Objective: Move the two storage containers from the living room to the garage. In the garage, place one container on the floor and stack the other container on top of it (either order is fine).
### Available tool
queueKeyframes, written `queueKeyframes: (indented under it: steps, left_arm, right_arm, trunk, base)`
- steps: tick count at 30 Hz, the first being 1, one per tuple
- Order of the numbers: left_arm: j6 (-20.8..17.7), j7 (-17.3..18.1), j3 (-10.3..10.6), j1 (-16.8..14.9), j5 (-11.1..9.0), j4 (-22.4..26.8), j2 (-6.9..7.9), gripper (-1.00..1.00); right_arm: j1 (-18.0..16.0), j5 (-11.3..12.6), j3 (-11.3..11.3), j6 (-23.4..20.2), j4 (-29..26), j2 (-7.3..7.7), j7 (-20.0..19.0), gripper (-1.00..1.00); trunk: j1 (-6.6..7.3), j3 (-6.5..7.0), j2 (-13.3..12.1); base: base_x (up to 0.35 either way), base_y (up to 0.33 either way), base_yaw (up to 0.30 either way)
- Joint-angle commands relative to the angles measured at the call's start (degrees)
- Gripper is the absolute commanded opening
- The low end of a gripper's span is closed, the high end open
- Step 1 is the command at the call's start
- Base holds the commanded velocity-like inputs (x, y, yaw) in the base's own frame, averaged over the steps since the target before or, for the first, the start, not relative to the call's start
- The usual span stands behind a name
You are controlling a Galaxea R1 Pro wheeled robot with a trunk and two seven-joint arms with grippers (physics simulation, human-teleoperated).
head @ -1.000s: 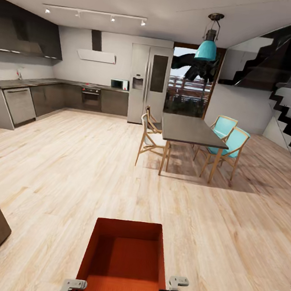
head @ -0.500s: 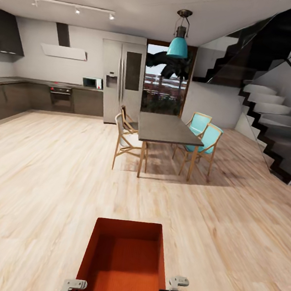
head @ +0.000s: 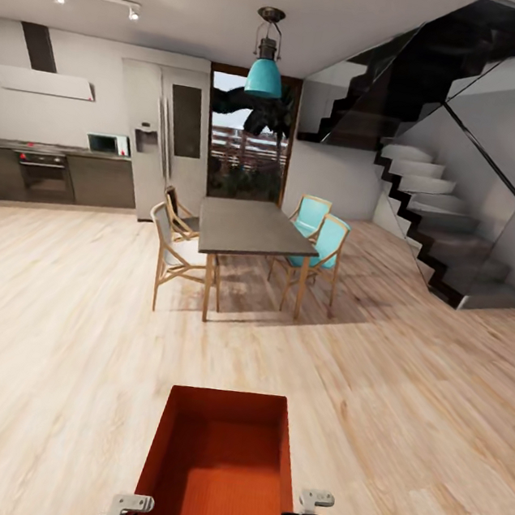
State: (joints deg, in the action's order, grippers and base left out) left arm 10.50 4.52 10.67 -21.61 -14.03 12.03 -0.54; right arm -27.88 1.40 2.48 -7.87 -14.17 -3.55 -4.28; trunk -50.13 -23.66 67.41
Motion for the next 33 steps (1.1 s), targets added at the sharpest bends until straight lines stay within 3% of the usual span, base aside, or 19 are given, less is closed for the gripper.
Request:
queueKeyframes:
  steps: [1, 33]
  left_arm:
    - [0.2, -0.3, 1.3, 0.0, -0.6, -0.3, 0.10, -1.00]
    - [0.2, -0.3, 1.3, 0.0, -0.6, -0.3, 0.10, -1.00]
  right_arm:
    - [-0.1, -0.7, 0.1, -0.3, -0.2, 0.13, 0.1, -1.00]
    - [-0.1, -0.7, 0.2, -0.3, -0.2, 0.13, 0.1, -1.00]
  trunk:
    - [-0.03, -0.03, 0.0]
    - [-0.03, 0.98, 0.0]
  base:
    - [0.311, -0.142, -0.283]
    - [0.311, -0.143, -0.281]
